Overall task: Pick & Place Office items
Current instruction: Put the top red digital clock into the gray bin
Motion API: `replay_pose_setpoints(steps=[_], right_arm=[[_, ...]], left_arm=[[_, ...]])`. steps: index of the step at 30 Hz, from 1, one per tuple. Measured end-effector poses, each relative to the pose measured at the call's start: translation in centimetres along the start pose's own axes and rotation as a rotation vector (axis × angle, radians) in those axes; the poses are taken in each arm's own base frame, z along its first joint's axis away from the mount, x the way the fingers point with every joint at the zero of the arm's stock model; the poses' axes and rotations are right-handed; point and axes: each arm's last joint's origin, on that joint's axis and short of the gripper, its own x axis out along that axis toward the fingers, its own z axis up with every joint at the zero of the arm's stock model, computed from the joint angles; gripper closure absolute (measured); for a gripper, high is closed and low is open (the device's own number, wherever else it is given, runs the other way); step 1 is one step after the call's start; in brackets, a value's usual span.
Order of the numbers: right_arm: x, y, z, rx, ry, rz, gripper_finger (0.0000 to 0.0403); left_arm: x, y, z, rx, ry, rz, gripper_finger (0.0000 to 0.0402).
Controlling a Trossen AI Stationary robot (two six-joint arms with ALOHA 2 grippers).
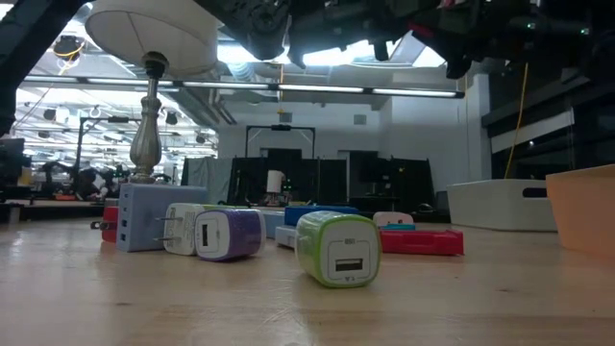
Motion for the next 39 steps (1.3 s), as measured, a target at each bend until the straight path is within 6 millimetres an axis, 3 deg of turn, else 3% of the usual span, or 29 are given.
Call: replay_pose_setpoints(steps=[6,22,34,39], right_arm=[[0.0,-0.1,0.0,-0.011,0.002,-0.015,0.0341],[0.0,0.0,-0.1,-0.03,0.011,-0.005,0.0343],[0.0,-0.2,-0.5,-0.027,0.05,-0.049,0.0344],[-0.3,-1.0,-1.0,-0.045,0.128,-0.191,0.0344]], left_arm=[[-0.1,0.2,0.0,0.013,-0.001,0.006,0.0357],[-0.1,0.1,0.1,0.006,0.004,-0.016,0.0314],[-2.0,3.7,0.0,0.054,0.065,0.078,0.0227],[-2.3,4.3,-0.3,0.148,0.104,0.156,0.021]])
